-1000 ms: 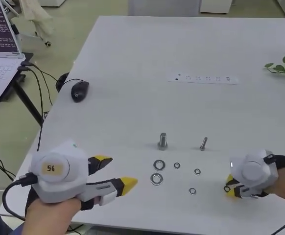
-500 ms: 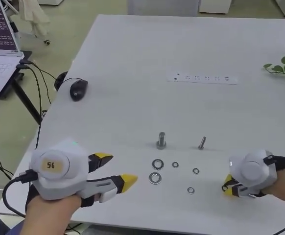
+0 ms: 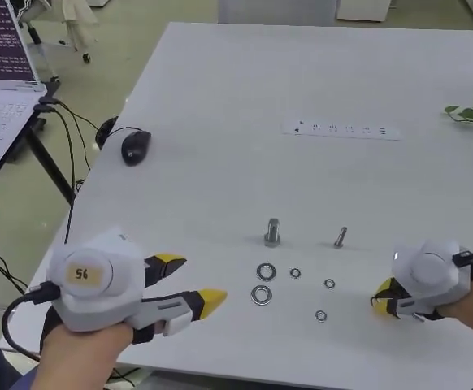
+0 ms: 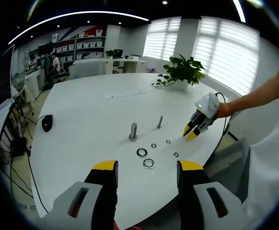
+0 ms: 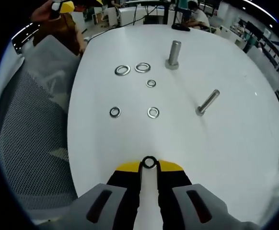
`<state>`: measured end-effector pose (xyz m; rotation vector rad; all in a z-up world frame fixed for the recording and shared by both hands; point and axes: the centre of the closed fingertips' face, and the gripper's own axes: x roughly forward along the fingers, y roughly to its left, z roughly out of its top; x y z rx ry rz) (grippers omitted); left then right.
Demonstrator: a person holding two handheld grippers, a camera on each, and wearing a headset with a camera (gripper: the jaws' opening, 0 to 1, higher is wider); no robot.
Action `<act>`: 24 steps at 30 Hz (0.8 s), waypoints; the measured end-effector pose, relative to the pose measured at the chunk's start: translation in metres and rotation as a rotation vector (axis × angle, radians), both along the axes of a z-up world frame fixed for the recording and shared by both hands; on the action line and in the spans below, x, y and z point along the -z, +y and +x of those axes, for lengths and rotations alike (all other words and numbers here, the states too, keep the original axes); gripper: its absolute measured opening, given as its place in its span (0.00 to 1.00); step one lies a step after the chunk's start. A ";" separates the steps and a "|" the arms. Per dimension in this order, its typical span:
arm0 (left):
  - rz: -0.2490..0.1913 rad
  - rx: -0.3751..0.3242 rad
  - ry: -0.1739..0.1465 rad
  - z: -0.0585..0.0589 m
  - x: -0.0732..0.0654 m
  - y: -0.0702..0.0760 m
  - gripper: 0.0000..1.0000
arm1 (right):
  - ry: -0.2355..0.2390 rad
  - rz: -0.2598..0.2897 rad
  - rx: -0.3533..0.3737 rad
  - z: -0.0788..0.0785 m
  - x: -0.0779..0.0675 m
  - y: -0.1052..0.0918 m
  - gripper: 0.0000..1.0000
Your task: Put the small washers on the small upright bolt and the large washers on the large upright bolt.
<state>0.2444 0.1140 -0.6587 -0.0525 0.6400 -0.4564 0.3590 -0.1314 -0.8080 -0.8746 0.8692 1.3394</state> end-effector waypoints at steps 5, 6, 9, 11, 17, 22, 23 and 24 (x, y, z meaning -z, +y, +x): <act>-0.002 -0.001 0.001 0.001 0.000 0.000 0.48 | -0.001 0.056 0.050 0.015 -0.014 0.011 0.13; -0.003 -0.001 0.001 0.000 0.000 0.000 0.48 | -0.003 0.059 0.052 0.019 -0.017 0.013 0.13; -0.003 -0.003 0.003 0.000 0.000 0.001 0.48 | -0.016 0.056 0.040 0.024 -0.022 0.017 0.13; -0.004 -0.006 0.003 0.000 0.000 0.002 0.48 | -0.033 0.051 0.019 0.028 -0.028 0.019 0.13; -0.006 -0.010 0.006 -0.001 0.001 0.003 0.48 | -0.053 0.065 0.008 0.043 -0.045 0.029 0.13; -0.008 -0.011 0.007 -0.002 0.000 0.002 0.48 | -0.059 0.072 0.008 0.054 -0.053 0.039 0.13; -0.008 -0.011 0.008 -0.003 0.001 0.002 0.48 | -0.061 0.073 0.006 0.058 -0.054 0.042 0.13; -0.008 -0.012 0.009 -0.004 0.001 0.002 0.48 | -0.063 0.072 0.004 0.060 -0.055 0.043 0.13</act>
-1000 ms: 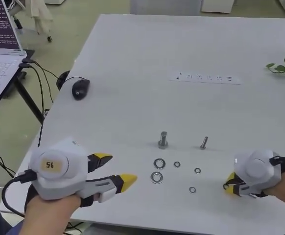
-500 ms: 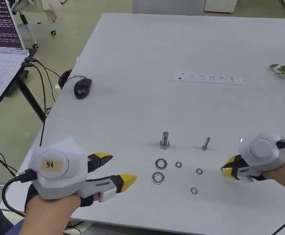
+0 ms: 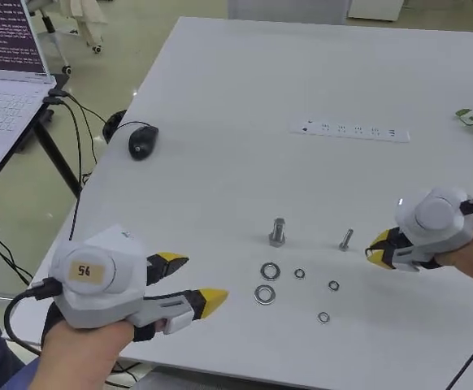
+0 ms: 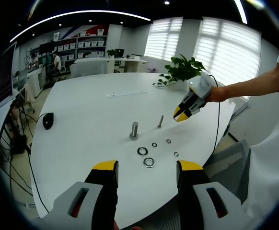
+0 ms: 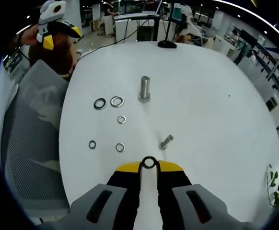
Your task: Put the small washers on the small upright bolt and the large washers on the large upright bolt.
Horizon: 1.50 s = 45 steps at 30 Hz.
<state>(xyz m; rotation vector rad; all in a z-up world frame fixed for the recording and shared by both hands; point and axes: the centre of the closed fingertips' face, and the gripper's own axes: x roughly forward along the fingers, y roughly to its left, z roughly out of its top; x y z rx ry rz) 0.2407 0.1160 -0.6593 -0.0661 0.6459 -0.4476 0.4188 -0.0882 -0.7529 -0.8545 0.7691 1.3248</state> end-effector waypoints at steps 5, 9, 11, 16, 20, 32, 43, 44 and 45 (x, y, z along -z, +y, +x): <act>-0.002 -0.006 0.003 -0.004 0.001 0.001 0.48 | -0.010 -0.010 -0.011 0.013 -0.007 0.010 0.13; -0.005 -0.017 0.006 -0.008 0.002 0.004 0.48 | -0.019 -0.024 -0.020 0.024 -0.012 0.016 0.13; -0.007 -0.024 0.007 -0.010 0.002 0.006 0.48 | -0.020 -0.029 -0.030 0.026 -0.016 0.020 0.13; -0.008 -0.039 0.008 -0.013 0.002 0.009 0.48 | -0.017 -0.060 -0.066 0.030 -0.020 0.027 0.13; -0.008 -0.052 0.010 -0.016 0.003 0.012 0.48 | -0.003 -0.091 -0.092 0.029 -0.016 0.030 0.13; -0.012 -0.066 0.016 -0.019 0.005 0.012 0.48 | 0.023 -0.139 -0.128 0.022 -0.007 0.028 0.13; -0.013 -0.066 0.014 -0.018 0.004 0.012 0.48 | 0.032 -0.157 -0.142 0.021 -0.001 0.028 0.13; -0.013 -0.066 0.014 -0.018 0.004 0.012 0.48 | 0.031 -0.157 -0.141 0.021 0.000 0.028 0.13; -0.013 -0.067 0.014 -0.018 0.004 0.013 0.48 | 0.030 -0.157 -0.140 0.022 0.000 0.028 0.13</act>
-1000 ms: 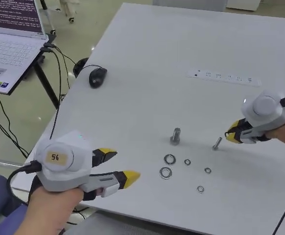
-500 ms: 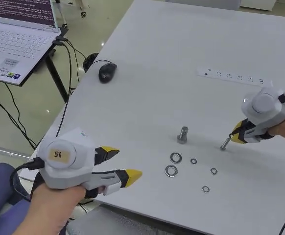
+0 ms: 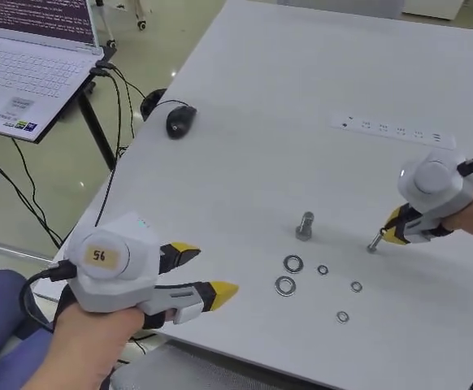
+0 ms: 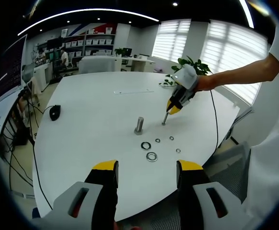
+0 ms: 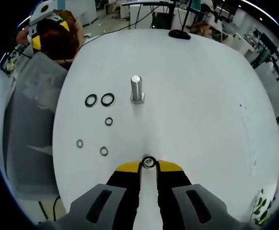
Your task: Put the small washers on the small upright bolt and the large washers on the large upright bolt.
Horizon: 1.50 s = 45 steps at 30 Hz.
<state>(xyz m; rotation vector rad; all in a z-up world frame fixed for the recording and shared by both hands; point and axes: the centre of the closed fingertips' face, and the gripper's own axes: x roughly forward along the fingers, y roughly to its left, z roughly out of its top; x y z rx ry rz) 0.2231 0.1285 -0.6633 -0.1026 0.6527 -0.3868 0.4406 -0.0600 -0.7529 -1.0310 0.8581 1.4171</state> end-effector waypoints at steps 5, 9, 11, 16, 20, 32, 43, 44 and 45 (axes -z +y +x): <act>-0.001 -0.004 0.002 -0.001 0.000 0.002 0.48 | 0.005 -0.004 -0.001 0.000 0.001 0.001 0.13; -0.001 -0.007 0.002 -0.001 0.001 0.003 0.48 | 0.006 -0.008 -0.004 0.000 0.003 0.001 0.13; -0.002 -0.008 0.003 0.000 0.001 0.003 0.48 | 0.006 -0.011 -0.007 0.000 0.004 0.002 0.13; -0.003 -0.007 0.003 0.000 0.001 0.003 0.48 | 0.006 -0.019 -0.005 0.001 0.007 0.003 0.13; -0.002 -0.009 0.006 0.000 0.002 0.005 0.48 | 0.009 -0.029 -0.011 0.000 0.010 0.003 0.13; -0.002 -0.017 0.011 0.001 0.002 0.008 0.48 | 0.018 -0.068 -0.012 -0.001 0.024 0.001 0.13; 0.001 -0.019 0.014 0.002 0.002 0.009 0.48 | 0.035 -0.086 0.024 0.000 0.047 0.003 0.14; 0.003 -0.019 0.015 0.002 0.002 0.009 0.48 | 0.037 -0.087 0.026 -0.001 0.048 0.003 0.14; 0.004 -0.020 0.015 0.001 0.001 0.009 0.48 | 0.035 -0.088 0.026 -0.001 0.050 0.003 0.14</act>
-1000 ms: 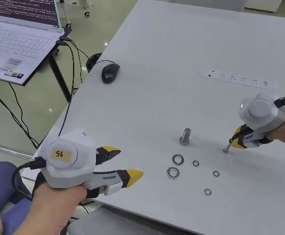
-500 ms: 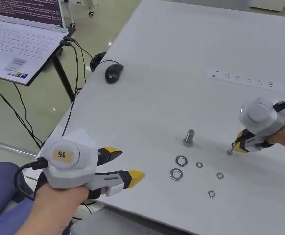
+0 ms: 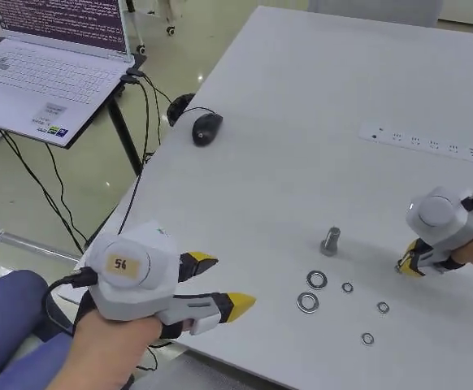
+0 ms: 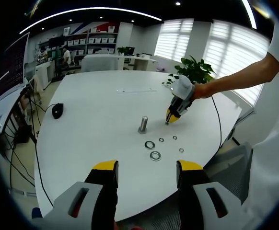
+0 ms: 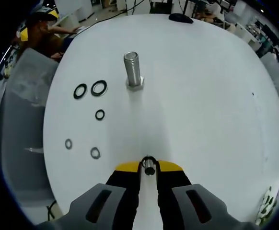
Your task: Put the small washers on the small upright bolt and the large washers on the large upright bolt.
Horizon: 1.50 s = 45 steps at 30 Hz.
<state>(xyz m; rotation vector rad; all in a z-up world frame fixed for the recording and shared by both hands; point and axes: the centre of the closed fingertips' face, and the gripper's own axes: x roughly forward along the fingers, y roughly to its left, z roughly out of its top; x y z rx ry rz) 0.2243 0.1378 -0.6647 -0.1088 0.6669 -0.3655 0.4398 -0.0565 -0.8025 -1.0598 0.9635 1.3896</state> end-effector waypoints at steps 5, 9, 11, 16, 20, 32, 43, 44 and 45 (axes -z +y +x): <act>0.002 -0.006 0.004 -0.002 0.001 0.002 0.48 | 0.004 -0.007 0.006 -0.001 0.005 -0.001 0.14; 0.002 -0.012 0.006 -0.003 0.001 0.003 0.48 | 0.016 -0.005 0.012 -0.003 0.006 -0.001 0.15; 0.003 -0.012 0.005 -0.004 0.001 0.002 0.48 | 0.027 0.014 0.029 -0.004 0.006 0.001 0.18; 0.000 -0.011 0.000 -0.002 -0.001 0.000 0.48 | 0.015 0.037 0.046 -0.001 -0.002 -0.002 0.23; -0.001 -0.004 -0.008 0.000 -0.003 -0.002 0.48 | 0.016 0.075 0.086 0.001 -0.012 -0.006 0.26; 0.002 0.030 -0.023 0.002 -0.006 -0.010 0.48 | 0.039 0.125 0.268 -0.008 -0.020 -0.050 0.29; 0.007 0.057 -0.024 0.005 -0.007 -0.016 0.48 | 0.079 0.153 0.282 -0.052 -0.006 -0.066 0.34; 0.008 0.061 -0.024 0.005 -0.007 -0.017 0.48 | 0.085 0.154 0.283 -0.057 -0.004 -0.066 0.34; 0.009 0.064 -0.025 0.006 -0.007 -0.017 0.48 | 0.088 0.154 0.285 -0.059 -0.003 -0.066 0.34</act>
